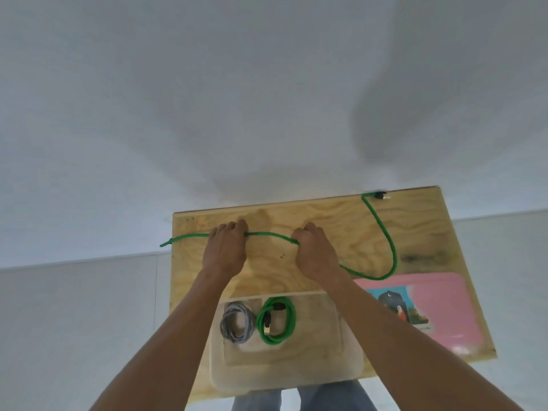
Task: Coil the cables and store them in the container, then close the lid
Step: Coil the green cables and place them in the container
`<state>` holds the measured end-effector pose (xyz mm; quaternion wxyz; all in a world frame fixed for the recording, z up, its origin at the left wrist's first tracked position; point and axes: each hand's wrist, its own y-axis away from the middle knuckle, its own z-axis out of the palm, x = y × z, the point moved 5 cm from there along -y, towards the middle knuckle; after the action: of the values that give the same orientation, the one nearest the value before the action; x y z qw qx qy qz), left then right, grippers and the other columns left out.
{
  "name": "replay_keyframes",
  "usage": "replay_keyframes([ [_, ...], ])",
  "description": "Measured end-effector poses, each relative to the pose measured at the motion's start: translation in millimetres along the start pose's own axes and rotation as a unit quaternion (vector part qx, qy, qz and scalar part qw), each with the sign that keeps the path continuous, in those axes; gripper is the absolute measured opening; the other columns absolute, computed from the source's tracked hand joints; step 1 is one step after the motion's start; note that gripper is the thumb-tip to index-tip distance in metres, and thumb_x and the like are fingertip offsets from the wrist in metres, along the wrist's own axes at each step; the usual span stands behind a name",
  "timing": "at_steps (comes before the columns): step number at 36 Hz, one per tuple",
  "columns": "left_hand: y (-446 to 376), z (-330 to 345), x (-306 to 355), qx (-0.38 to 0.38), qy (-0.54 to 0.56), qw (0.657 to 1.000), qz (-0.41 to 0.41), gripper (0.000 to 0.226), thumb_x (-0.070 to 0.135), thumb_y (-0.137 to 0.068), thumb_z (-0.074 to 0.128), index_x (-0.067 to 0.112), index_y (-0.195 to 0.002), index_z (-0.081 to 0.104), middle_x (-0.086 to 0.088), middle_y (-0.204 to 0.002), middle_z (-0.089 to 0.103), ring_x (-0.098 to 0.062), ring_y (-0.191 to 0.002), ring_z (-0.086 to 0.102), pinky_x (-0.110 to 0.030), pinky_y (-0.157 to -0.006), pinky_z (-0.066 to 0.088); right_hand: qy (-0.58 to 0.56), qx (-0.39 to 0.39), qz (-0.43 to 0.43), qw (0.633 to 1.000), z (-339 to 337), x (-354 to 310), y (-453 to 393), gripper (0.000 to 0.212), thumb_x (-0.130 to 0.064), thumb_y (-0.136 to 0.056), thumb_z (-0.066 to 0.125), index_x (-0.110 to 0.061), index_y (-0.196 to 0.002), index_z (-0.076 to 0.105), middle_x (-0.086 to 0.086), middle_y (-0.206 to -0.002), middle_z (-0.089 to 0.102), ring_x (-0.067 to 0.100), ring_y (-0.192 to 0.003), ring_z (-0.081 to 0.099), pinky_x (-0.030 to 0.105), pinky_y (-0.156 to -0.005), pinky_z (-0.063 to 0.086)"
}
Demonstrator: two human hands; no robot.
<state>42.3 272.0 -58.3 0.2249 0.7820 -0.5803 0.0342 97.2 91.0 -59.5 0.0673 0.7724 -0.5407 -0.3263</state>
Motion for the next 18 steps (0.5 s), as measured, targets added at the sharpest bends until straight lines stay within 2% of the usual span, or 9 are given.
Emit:
replay_keyframes([
  [2,4.5,-23.7,2.1,0.046,0.073,0.996,0.009,0.008,0.010,-0.102,0.050,0.008,-0.106,0.056,-0.012,-0.097,0.063,-0.033,-0.093,0.053,-0.044,-0.078,0.043,-0.021,0.038,-0.016,0.999,-15.4,-9.3,3.8,0.041,0.005,-0.087,0.049,-0.013,-0.122,0.061,0.007,-0.116,0.053,0.027,-0.116,0.044,0.041,-0.087,0.050],
  [6,17.5,-72.4,3.9,0.120,0.163,0.979,0.037,0.004,0.008,-0.101,0.052,0.007,-0.104,0.055,-0.007,-0.090,0.057,-0.029,-0.089,0.049,-0.040,-0.071,0.038,-0.014,0.097,-0.071,0.993,-48.6,-27.7,12.9,0.021,-0.013,-0.096,0.050,-0.018,-0.115,0.058,0.002,-0.107,0.062,0.025,-0.104,0.053,0.041,-0.080,0.050],
  [11,40.7,-136.7,3.4,0.230,0.238,0.943,0.031,0.007,0.008,-0.102,0.052,0.015,-0.101,0.053,-0.003,-0.082,0.057,-0.025,-0.076,0.050,-0.031,-0.068,0.033,0.010,0.143,-0.130,0.981,-85.9,-43.5,31.5,0.013,-0.019,-0.102,0.047,-0.014,-0.107,0.057,-0.002,-0.089,0.051,0.027,-0.086,0.056,0.036,-0.068,0.043],
  [14,58.7,-173.3,-1.8,0.283,0.275,0.919,0.019,0.004,0.010,-0.102,0.053,0.013,-0.103,0.055,-0.004,-0.078,0.058,-0.018,-0.067,0.051,-0.029,-0.065,0.036,0.001,0.161,-0.115,0.980,-107.1,-40.9,43.2,0.013,-0.021,-0.101,0.049,-0.015,-0.105,0.059,-0.001,-0.088,0.054,0.028,-0.086,0.057,0.039,-0.071,0.048],
  [18,79.3,-204.9,-0.6,0.315,0.307,0.898,0.019,0.003,0.013,-0.101,0.055,0.014,-0.104,0.056,-0.003,-0.081,0.062,-0.008,-0.068,0.054,-0.009,-0.059,0.037,-0.036,0.172,-0.103,0.979,-128.3,-45.4,59.8,0.009,-0.027,-0.100,0.051,-0.021,-0.101,0.058,0.003,-0.092,0.066,0.027,-0.084,0.062,0.045,-0.075,0.054],
])
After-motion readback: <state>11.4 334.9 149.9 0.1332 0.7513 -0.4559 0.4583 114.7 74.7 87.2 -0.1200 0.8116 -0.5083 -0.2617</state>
